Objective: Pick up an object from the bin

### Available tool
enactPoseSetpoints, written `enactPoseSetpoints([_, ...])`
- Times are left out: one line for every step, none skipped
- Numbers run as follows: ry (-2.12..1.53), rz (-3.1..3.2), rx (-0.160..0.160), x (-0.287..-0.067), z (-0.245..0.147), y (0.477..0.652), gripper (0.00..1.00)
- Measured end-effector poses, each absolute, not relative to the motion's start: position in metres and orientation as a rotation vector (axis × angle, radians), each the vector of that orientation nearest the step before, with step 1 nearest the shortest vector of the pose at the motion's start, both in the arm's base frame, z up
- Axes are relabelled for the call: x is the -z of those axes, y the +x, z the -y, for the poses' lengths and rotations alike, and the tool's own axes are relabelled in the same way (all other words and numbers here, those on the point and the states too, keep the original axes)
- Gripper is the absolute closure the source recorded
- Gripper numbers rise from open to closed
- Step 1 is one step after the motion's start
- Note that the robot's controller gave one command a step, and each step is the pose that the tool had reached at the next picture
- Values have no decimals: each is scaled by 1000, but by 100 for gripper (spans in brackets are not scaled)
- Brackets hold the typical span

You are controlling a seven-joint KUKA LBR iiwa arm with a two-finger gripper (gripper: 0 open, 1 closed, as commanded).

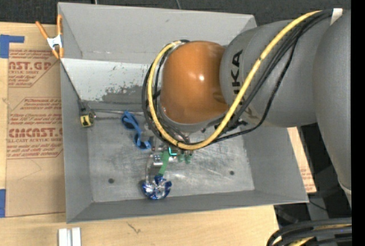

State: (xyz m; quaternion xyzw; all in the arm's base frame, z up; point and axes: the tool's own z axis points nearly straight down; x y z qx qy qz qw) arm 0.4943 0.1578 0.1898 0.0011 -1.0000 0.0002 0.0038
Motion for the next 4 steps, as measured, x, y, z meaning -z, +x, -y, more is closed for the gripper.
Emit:
enactPoseSetpoints([-306, 3131, 8, -72, -122, 501, 0])
enactPoseSetpoints([-196, 3147, 7, -73, -67, 484, 0])
enactPoseSetpoints([-189, 3135, 8, -73, -70, 481, 100])
enactPoseSetpoints([-193, 3142, 4, -72, -68, 482, 0])
